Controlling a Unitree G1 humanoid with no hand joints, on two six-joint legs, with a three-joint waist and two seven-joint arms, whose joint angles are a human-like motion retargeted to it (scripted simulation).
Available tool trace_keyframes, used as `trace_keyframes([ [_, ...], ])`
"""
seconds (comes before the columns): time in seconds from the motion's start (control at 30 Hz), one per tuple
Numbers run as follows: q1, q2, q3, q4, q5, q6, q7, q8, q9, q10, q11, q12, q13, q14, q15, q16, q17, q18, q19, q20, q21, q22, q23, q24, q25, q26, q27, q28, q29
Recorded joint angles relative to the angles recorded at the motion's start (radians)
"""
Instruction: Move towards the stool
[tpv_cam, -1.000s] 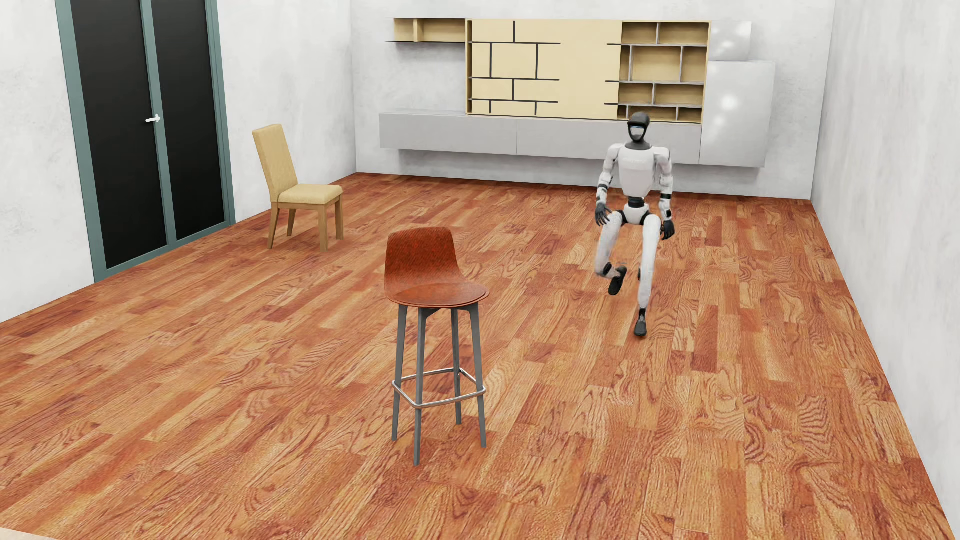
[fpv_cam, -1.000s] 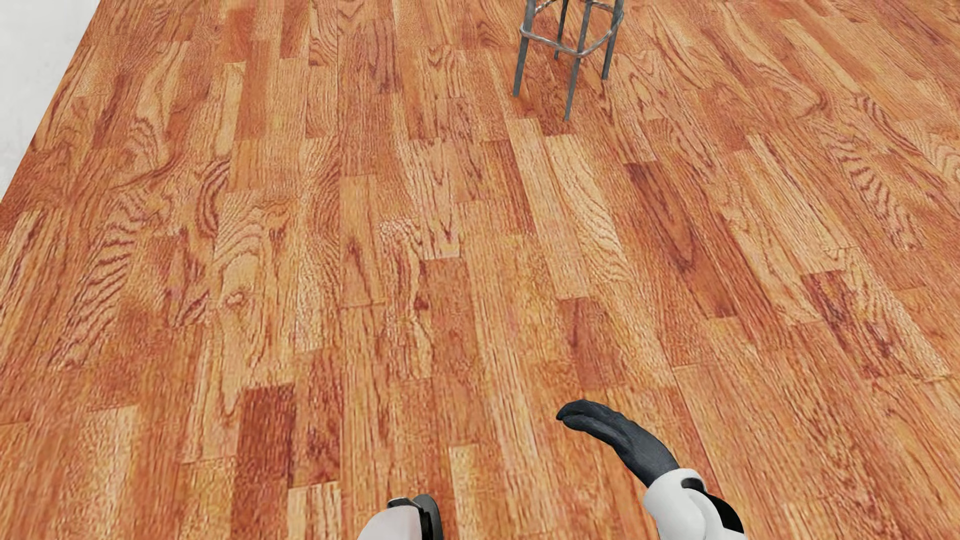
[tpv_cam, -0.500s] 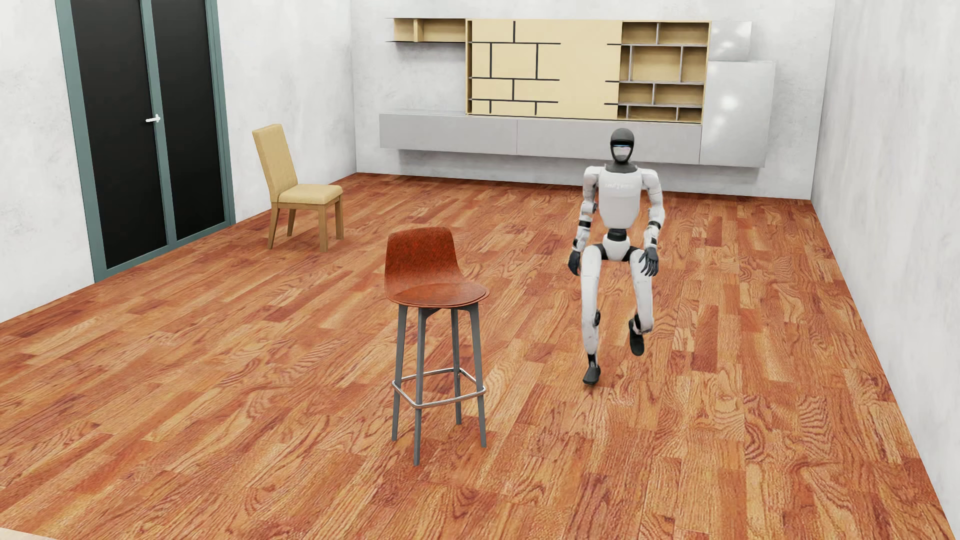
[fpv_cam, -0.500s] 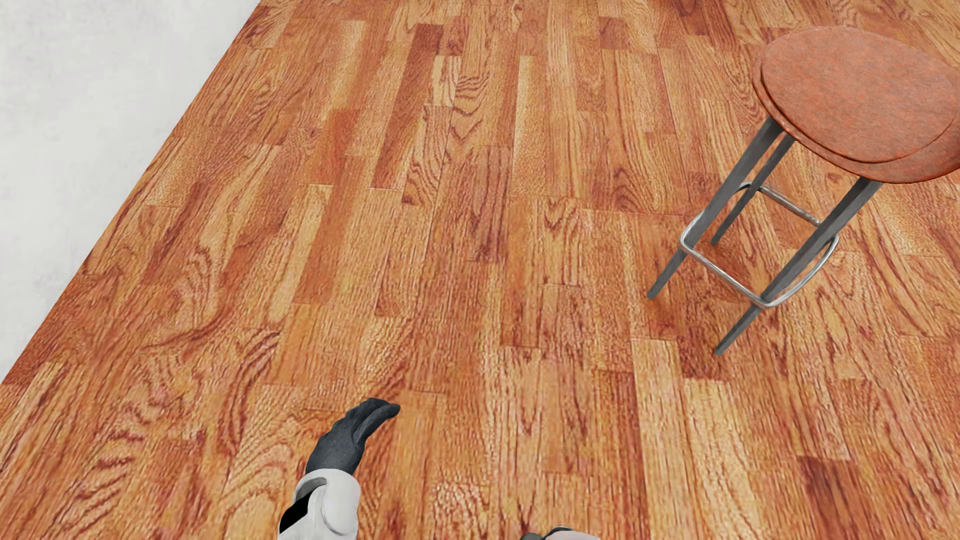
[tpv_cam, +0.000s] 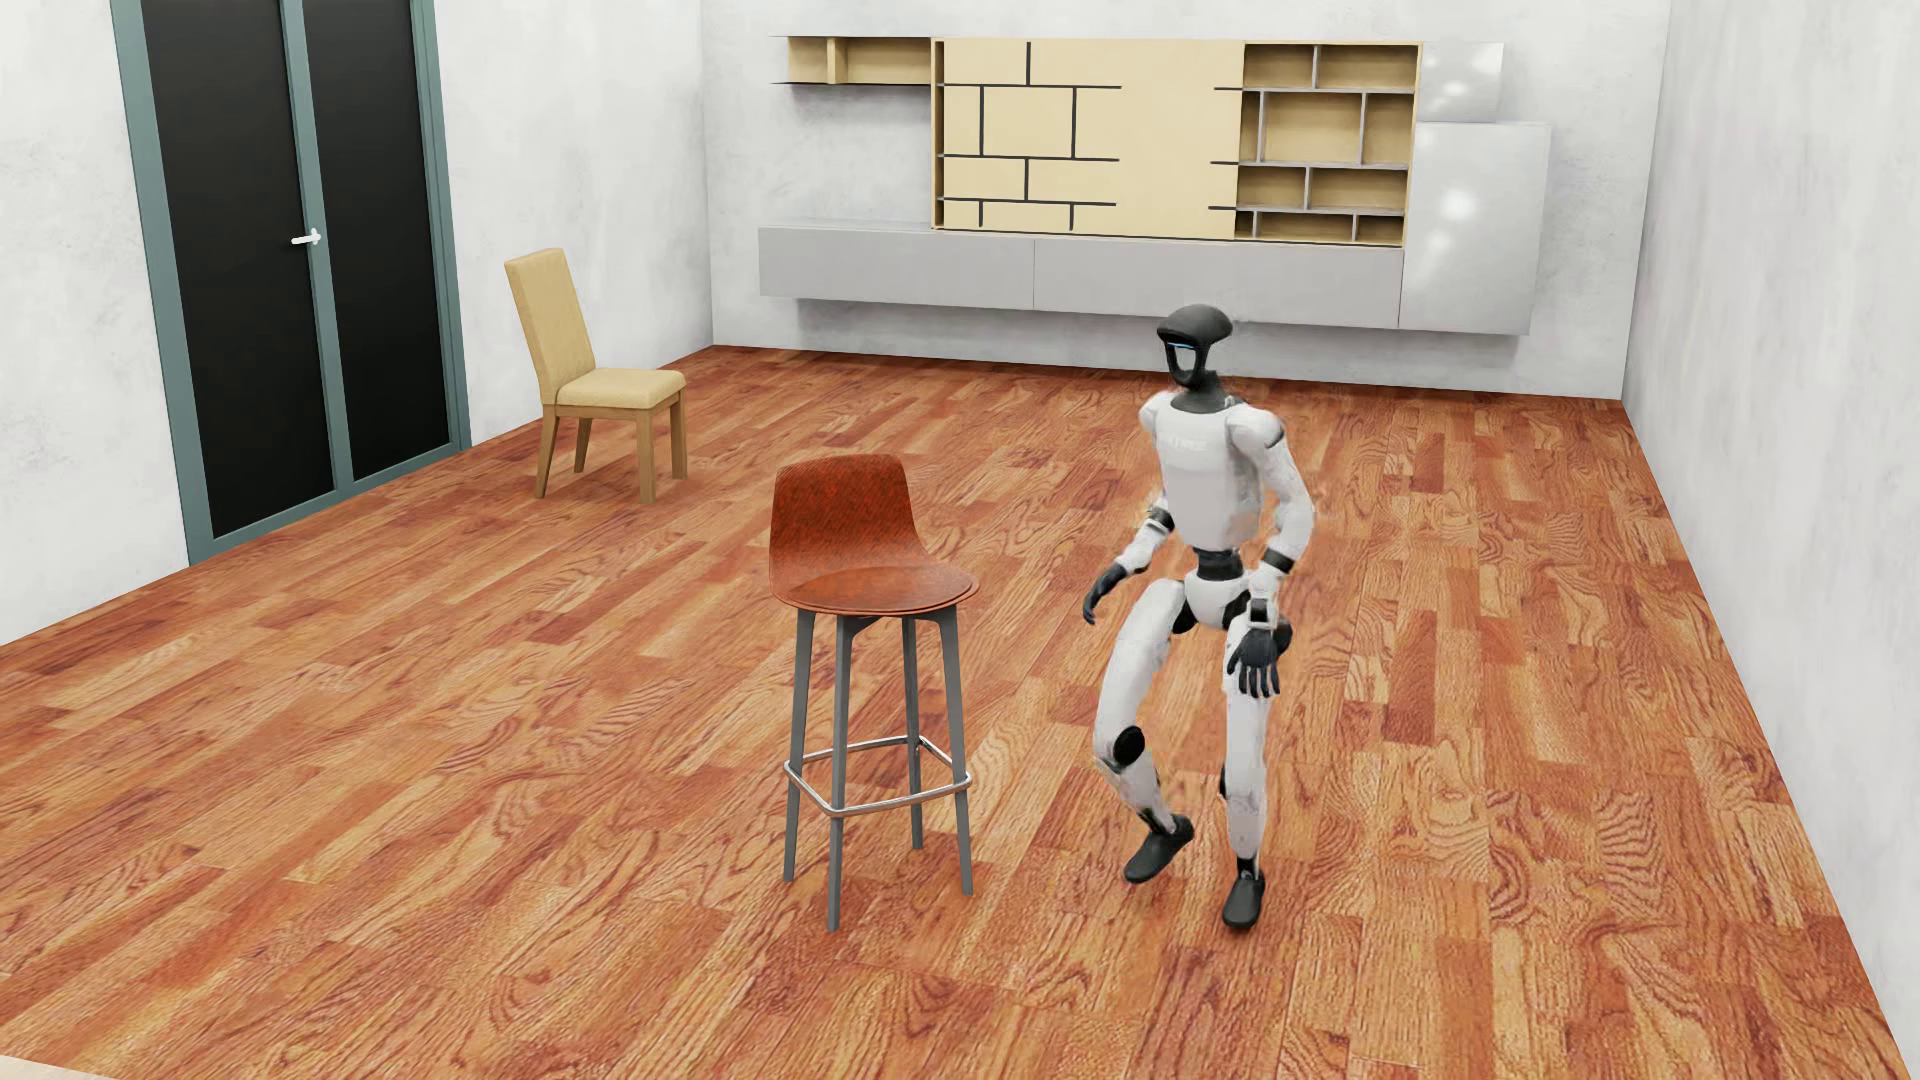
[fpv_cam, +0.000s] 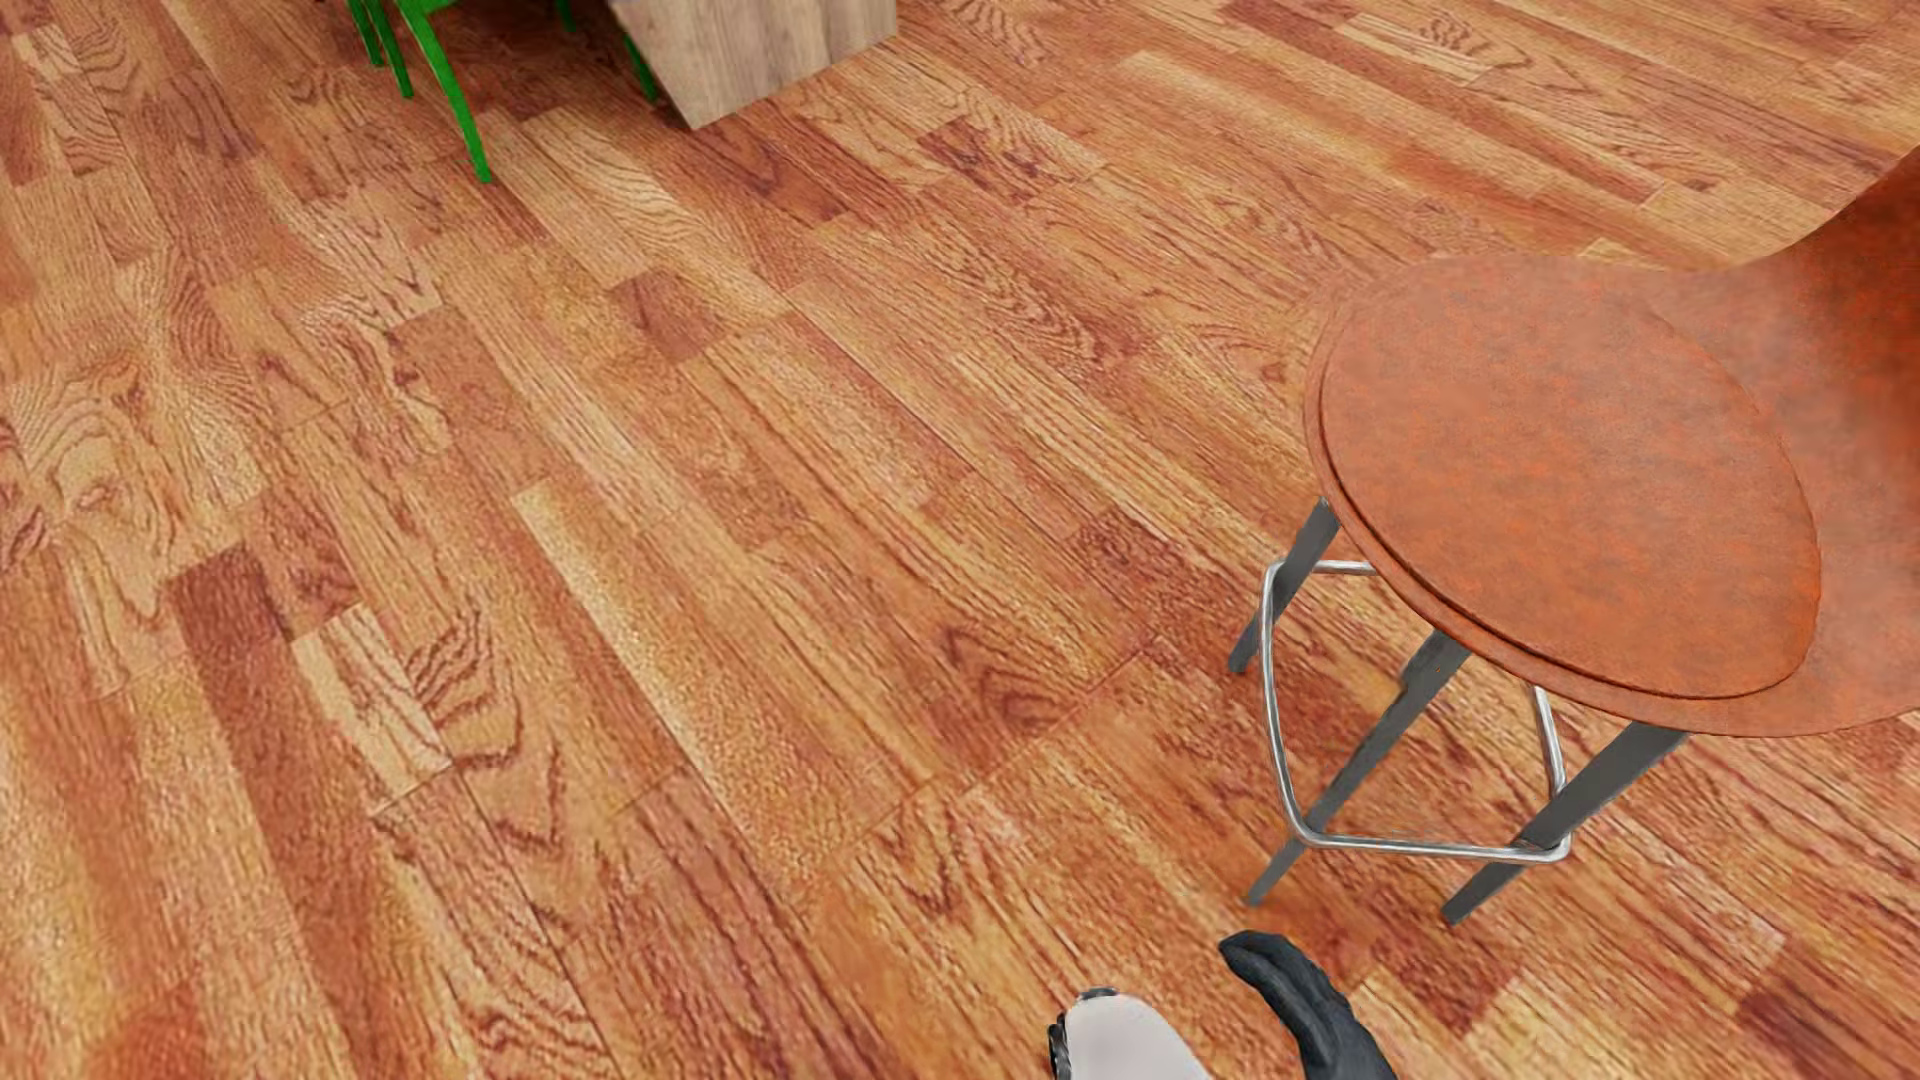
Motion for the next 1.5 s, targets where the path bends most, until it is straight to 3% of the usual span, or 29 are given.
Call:
trace_keyframes([
  [0.07, 0.169, -0.047, -0.064, -0.097, 0.204, 0.017, 0.116, -0.004, -0.003, -0.069, -0.446, -0.113, 0.085, -0.082, 0.146, 0.149, -0.021, 0.021, 0.184, -0.094, -0.156, -0.047, 0.059, -0.034, 0.113, -0.059, 0.023, -0.014, -0.012],
  [0.1, 0.223, -0.026, -0.086, -0.146, 0.186, 0.018, 0.136, -0.211, -0.009, -0.058, -0.695, -0.186, 0.108, -0.084, 0.355, 0.229, -0.005, 0.031, 0.181, -0.105, -0.261, -0.091, 0.015, -0.054, 0.153, -0.072, 0.098, -0.042, -0.011],
  [0.13, 0.233, 0.041, -0.104, -0.162, 0.102, 0.011, 0.128, -0.597, -0.020, 0.056, -0.810, -0.257, 0.167, -0.056, 0.450, 0.297, 0.044, -0.019, -0.235, -0.113, -0.391, -0.125, -0.040, -0.058, 0.197, -0.071, 0.141, -0.045, -0.031],
  [0.17, 0.189, 0.125, -0.148, -0.151, 0.003, 0.007, 0.073, -0.621, -0.024, 0.316, -0.767, -0.315, 0.233, 0.074, 0.147, 0.349, 0.105, -0.110, -0.258, -0.118, -0.532, -0.153, -0.094, -0.036, 0.245, -0.062, 0.156, -0.016, -0.067],
  [0.2, 0.090, 0.137, -0.191, -0.101, -0.049, -0.001, 0.011, -0.605, -0.015, 0.631, -0.642, -0.355, 0.262, 0.248, -0.007, 0.396, 0.175, -0.145, -0.259, -0.095, -0.645, -0.167, -0.098, -0.010, 0.292, -0.044, 0.125, 0.047, -0.112],
  [0.23, -0.026, 0.104, -0.220, -0.014, -0.066, -0.006, -0.026, -0.549, 0.004, 0.872, -0.492, -0.320, 0.214, 0.243, -0.088, 0.426, 0.215, -0.122, -0.259, -0.017, -0.720, -0.192, -0.082, -0.006, 0.325, -0.023, 0.120, 0.145, -0.162],
  [0.27, -0.149, 0.073, -0.225, 0.092, -0.050, -0.009, -0.065, -0.473, 0.019, 0.997, -0.391, -0.233, 0.128, 0.190, -0.132, 0.411, 0.223, 0.005, -0.259, 0.090, -0.740, -0.216, -0.061, -0.044, 0.348, -0.010, 0.121, 0.242, -0.206],
  [0.3, -0.260, 0.055, -0.206, 0.175, -0.008, -0.015, -0.121, -0.385, 0.026, 0.982, -0.347, -0.144, 0.061, 0.140, -0.147, 0.386, 0.204, 0.071, -0.259, 0.169, -0.694, -0.218, -0.039, -0.117, 0.353, -0.011, 0.093, 0.280, -0.196],
  [0.33, -0.360, 0.054, -0.170, 0.212, 0.045, -0.022, -0.196, -0.287, 0.026, 0.859, -0.348, -0.052, 0.008, 0.122, -0.134, 0.359, 0.163, 0.132, -0.259, 0.198, -0.571, -0.199, -0.012, -0.165, 0.294, -0.020, 0.053, 0.254, -0.135],
  [0.4, -0.413, 0.069, -0.081, 0.186, 0.120, -0.037, -0.406, -0.132, 0.015, 0.403, -0.354, 0.078, -0.045, 0.144, -0.113, 0.315, 0.010, 0.121, -0.259, 0.178, -0.252, -0.135, 0.021, -0.108, 0.002, -0.024, -0.022, 0.093, 0.108],
  [0.43, -0.371, 0.079, -0.033, 0.099, 0.116, -0.048, -0.674, -0.103, 0.007, 0.202, -0.342, 0.133, -0.088, 0.339, -0.144, 0.261, -0.052, -0.043, -0.264, 0.188, -0.122, -0.125, 0.008, -0.063, -0.125, -0.025, -0.032, 0.043, 0.253],
  [0.47, -0.248, 0.061, -0.006, 0.027, 0.137, -0.052, -0.857, -0.038, 0.001, 0.123, -0.296, 0.188, -0.142, 0.257, -0.179, 0.197, -0.078, -0.242, -0.234, 0.228, -0.015, -0.130, -0.012, -0.041, -0.184, -0.023, -0.034, 0.031, 0.374],
  [0.5, -0.153, 0.033, 0.003, 0.026, 0.166, -0.053, -0.800, 0.067, 0.000, 0.078, -0.236, 0.225, -0.197, 0.115, -0.192, 0.115, -0.089, -0.251, -0.164, 0.272, 0.060, -0.138, -0.032, -0.032, -0.183, -0.023, -0.027, 0.044, 0.431],
  [0.53, -0.088, 0.001, 0.014, 0.069, 0.143, -0.058, -0.609, 0.087, 0.001, 0.026, -0.202, 0.225, -0.239, 0.013, -0.191, 0.031, -0.091, -0.252, -0.127, 0.299, 0.097, -0.130, -0.042, -0.017, -0.154, -0.019, -0.012, 0.069, 0.416],
  [0.6, 0.011, -0.019, 0.041, 0.048, -0.069, -0.075, -0.414, -0.182, -0.009, -0.131, -0.249, 0.132, -0.247, -0.021, -0.177, -0.093, -0.072, -0.252, -0.160, 0.296, 0.075, -0.053, -0.034, 0.024, -0.128, 0.020, 0.047, 0.103, 0.295],
  [0.63, 0.038, -0.003, 0.045, 0.027, -0.135, -0.079, -0.375, -0.281, -0.016, -0.185, -0.266, 0.070, -0.230, 0.000, -0.170, -0.124, -0.059, -0.252, -0.128, 0.266, 0.051, -0.007, -0.021, 0.029, -0.136, 0.032, 0.076, 0.083, 0.253],
  [0.7, 0.031, 0.016, 0.045, 0.018, -0.189, -0.080, -0.287, -0.320, -0.026, -0.167, -0.187, -0.044, -0.209, 0.003, -0.204, -0.115, -0.049, -0.247, -0.111, 0.162, 0.004, 0.037, 0.029, 0.015, -0.116, -0.031, 0.117, -0.003, 0.245],
  [0.77, 0.015, 0.110, 0.045, 0.006, -0.293, -0.086, -0.229, -0.446, -0.037, -0.150, -0.143, -0.122, -0.195, 0.012, -0.212, -0.091, -0.055, -0.228, -0.207, 0.129, -0.048, 0.025, 0.125, -0.022, -0.064, -0.107, 0.157, 0.001, 0.246],
  [0.8, 0.025, 0.199, 0.043, 0.006, -0.312, -0.089, -0.202, -0.504, -0.043, -0.159, -0.223, -0.138, -0.190, 0.017, -0.193, -0.079, -0.055, -0.220, -0.089, 0.157, -0.059, 0.011, 0.185, -0.051, -0.056, -0.124, 0.185, 0.033, 0.239],
  [0.87, 0.045, 0.335, 0.039, 0.024, -0.227, -0.090, -0.150, -0.495, -0.052, -0.139, -0.481, -0.156, -0.204, 0.006, -0.327, -0.073, -0.051, -0.207, -0.068, 0.225, -0.052, -0.016, 0.310, -0.085, -0.068, -0.120, 0.249, 0.129, 0.226],
  [0.97, 0.023, 0.380, 0.054, 0.164, -0.087, -0.056, -0.059, -0.419, -0.043, 0.034, -0.611, -0.112, -0.246, 0.054, -0.235, -0.077, -0.020, -0.179, -0.095, 0.356, -0.042, -0.022, 0.513, -0.183, -0.061, -0.102, 0.321, 0.277, 0.197],
  [1.0, -0.001, 0.402, 0.058, 0.218, -0.046, -0.043, -0.048, -0.396, -0.039, 0.118, -0.649, -0.104, -0.253, 0.102, -0.211, -0.063, -0.021, -0.166, -0.099, 0.344, -0.026, 0.005, 0.562, -0.206, -0.076, -0.090, 0.335, 0.271, 0.208],
  [1.07, -0.059, 0.447, 0.064, 0.316, 0.023, -0.019, -0.069, -0.362, -0.032, 0.281, -0.715, -0.122, -0.230, 0.198, -0.172, 0.011, -0.029, -0.147, -0.105, 0.212, -0.007, 0.090, 0.586, -0.162, -0.107, -0.079, 0.283, 0.132, 0.163],
  [1.13, -0.101, 0.464, 0.067, 0.358, 0.058, 0.002, -0.108, -0.322, -0.027, 0.379, -0.728, -0.141, -0.195, 0.212, -0.157, 0.049, -0.018, -0.153, -0.104, 0.105, -0.068, 0.160, 0.575, -0.102, -0.056, -0.084, 0.234, -0.005, 0.079],
  [1.2, -0.125, 0.475, 0.064, 0.312, 0.070, 0.014, -0.185, -0.294, -0.026, 0.349, -0.741, -0.137, -0.163, 0.100, -0.146, 0.003, -0.006, -0.132, -0.097, 0.148, -0.128, 0.168, 0.554, -0.113, -0.005, -0.085, 0.231, 0.057, 0.070],
  [1.27, -0.093, 0.492, 0.059, 0.237, 0.065, 0.023, -0.229, -0.274, -0.033, 0.143, -0.782, -0.129, -0.136, 0.067, -0.122, -0.084, 0.002, -0.156, -0.083, 0.226, -0.172, 0.140, 0.530, -0.187, 0.015, -0.111, 0.256, 0.180, 0.124],
  [1.3, -0.055, 0.498, 0.057, 0.207, 0.058, 0.028, -0.212, -0.267, -0.039, 0.038, -0.800, -0.135, -0.124, 0.078, -0.112, -0.113, 0.001, -0.119, -0.076, 0.220, -0.184, 0.129, 0.519, -0.196, 0.013, -0.125, 0.268, 0.206, 0.156],
  [1.4, 0.053, 0.488, 0.055, 0.136, 0.018, 0.032, -0.140, -0.255, -0.048, -0.171, -0.791, -0.207, -0.100, 0.080, -0.103, -0.146, -0.001, -0.086, -0.056, 0.083, -0.225, 0.136, 0.507, -0.116, -0.019, -0.134, 0.283, 0.168, 0.185],
  [1.5, 0.082, 0.477, 0.040, 0.068, -0.039, 0.015, -0.136, -0.259, -0.053, -0.249, -0.764, -0.280, -0.118, 0.117, -0.110, -0.146, 0.067, -0.069, -0.037, -0.034, -0.390, 0.163, 0.516, -0.081, 0.030, -0.123, 0.330, 0.082, 0.132],
])
